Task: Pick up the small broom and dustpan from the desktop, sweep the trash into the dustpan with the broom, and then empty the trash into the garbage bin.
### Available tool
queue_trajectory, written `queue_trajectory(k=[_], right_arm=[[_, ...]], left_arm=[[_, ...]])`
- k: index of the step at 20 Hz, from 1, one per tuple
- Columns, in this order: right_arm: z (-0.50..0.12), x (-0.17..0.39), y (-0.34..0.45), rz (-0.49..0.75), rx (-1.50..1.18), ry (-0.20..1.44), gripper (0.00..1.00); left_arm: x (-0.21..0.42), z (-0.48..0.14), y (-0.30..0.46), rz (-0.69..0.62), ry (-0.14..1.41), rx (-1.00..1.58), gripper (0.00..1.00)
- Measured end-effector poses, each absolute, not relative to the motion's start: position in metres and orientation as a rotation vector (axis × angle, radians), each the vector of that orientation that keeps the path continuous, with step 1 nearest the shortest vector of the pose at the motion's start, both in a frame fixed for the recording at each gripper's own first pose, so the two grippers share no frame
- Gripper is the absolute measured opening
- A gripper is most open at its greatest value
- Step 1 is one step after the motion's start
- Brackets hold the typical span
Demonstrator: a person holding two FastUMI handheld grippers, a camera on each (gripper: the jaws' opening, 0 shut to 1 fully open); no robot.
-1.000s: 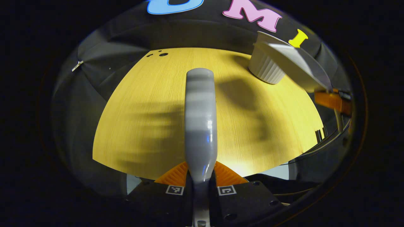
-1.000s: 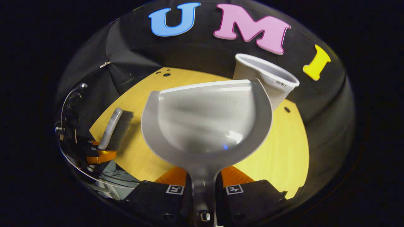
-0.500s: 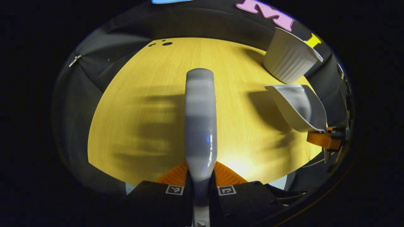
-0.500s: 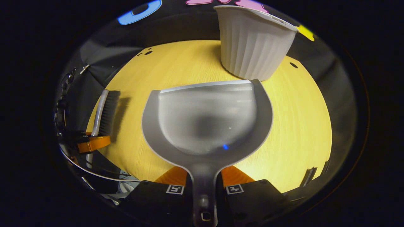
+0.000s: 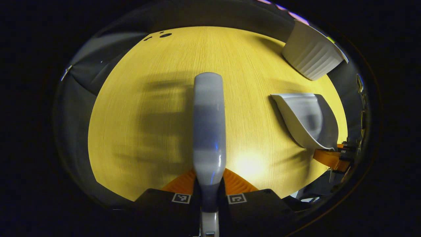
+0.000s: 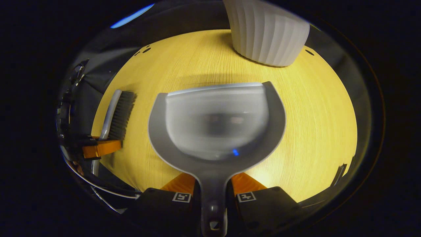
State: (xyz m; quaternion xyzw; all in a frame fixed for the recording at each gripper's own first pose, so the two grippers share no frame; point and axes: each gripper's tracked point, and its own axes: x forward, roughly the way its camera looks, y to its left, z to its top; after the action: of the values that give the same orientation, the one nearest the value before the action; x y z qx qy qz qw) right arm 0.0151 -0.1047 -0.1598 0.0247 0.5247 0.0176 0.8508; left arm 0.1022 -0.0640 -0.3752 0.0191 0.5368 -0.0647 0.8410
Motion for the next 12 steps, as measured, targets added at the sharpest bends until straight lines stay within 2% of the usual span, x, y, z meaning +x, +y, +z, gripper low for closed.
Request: queue_trajectory(k=[1, 2, 3, 5, 7, 8, 9, 10, 11, 12], right_arm=[[-0.158, 0.016, -0.099, 0.045, 0.072, 1.106, 0.44], [-0.157, 0.016, -0.096, 0.053, 0.091, 1.104, 0.29], [-0.157, 0.018, -0.094, 0.055, 0.1, 1.107, 0.39], [-0.154, 0.019, -0.09, 0.065, 0.129, 1.107, 0.41], [-0.145, 0.02, -0.084, 0.075, 0.158, 1.091, 0.52], [-0.14, 0.022, -0.082, 0.079, 0.166, 1.08, 0.77], [-0.133, 0.024, -0.083, 0.079, 0.164, 1.064, 0.67], [-0.126, 0.026, -0.085, 0.075, 0.159, 1.042, 0.9], [-0.117, 0.024, -0.085, 0.076, 0.158, 1.022, 0.97], [-0.106, 0.022, -0.084, 0.081, 0.159, 0.996, 1.0]], left_arm=[[0.104, -0.374, -0.063, -0.133, 1.136, 0.051, 0.27], [0.104, -0.372, -0.063, -0.129, 1.137, 0.064, 0.24], [0.105, -0.371, -0.063, -0.129, 1.135, 0.071, 0.32], [0.109, -0.365, -0.061, -0.122, 1.125, 0.074, 0.26], [0.109, -0.36, -0.065, -0.126, 1.108, 0.045, 0.39], [0.109, -0.355, -0.066, -0.126, 1.095, 0.03, 0.54], [0.109, -0.351, -0.065, -0.121, 1.083, 0.021, 0.69], [0.107, -0.344, -0.067, -0.123, 1.074, 0.008, 0.84], [0.103, -0.335, -0.066, -0.117, 1.057, -0.005, 0.99], [0.096, -0.326, -0.066, -0.112, 1.04, -0.023, 0.96]])
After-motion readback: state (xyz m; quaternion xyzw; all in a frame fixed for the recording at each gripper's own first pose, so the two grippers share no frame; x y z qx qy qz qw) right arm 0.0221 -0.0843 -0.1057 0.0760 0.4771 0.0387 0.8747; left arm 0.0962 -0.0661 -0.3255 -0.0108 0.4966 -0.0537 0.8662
